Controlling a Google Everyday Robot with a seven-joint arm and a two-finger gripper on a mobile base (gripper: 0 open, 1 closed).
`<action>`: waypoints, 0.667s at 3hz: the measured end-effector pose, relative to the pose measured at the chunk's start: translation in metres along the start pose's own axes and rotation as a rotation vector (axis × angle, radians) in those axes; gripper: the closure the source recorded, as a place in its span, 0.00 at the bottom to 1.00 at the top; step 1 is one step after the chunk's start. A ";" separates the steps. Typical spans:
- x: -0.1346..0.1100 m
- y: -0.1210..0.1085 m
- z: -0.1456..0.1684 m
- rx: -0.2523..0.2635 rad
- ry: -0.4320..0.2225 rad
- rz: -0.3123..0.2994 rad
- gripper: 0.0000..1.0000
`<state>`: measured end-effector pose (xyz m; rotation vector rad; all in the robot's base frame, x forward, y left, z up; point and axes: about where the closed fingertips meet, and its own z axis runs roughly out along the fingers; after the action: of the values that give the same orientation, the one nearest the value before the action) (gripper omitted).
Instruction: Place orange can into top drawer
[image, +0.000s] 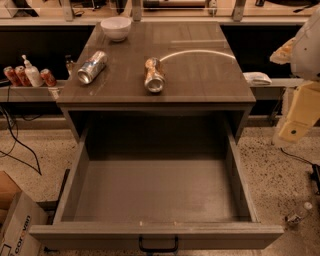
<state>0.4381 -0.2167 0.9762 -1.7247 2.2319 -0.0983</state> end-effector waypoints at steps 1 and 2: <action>0.000 0.000 0.000 0.000 0.000 0.000 0.00; -0.025 -0.010 0.018 0.011 -0.031 -0.003 0.00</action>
Offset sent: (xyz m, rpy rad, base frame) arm 0.0561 0.0660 -0.0322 0.0720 -0.0372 0.0237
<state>0.4582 -0.1925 0.9664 -1.7124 2.2019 -0.0841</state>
